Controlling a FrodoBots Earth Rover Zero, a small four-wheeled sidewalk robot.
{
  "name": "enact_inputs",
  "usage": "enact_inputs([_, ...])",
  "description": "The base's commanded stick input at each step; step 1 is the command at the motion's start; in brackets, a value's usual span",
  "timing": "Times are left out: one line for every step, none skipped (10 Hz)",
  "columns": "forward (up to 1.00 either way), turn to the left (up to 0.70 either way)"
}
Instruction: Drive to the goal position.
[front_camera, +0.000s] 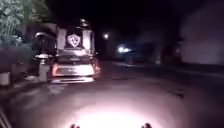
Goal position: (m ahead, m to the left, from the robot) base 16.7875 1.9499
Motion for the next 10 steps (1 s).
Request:
enact_inputs([0.70, 0.00])
enact_inputs([0.70, 0.00])
enact_inputs([0.70, 0.00])
enact_inputs([0.70, 0.00])
enact_inputs([0.70, 0.00])
enact_inputs([0.70, 0.00])
enact_inputs([0.70, 0.00])
enact_inputs([0.70, 0.00])
enact_inputs([0.70, 0.00])
enact_inputs([0.70, 0.00])
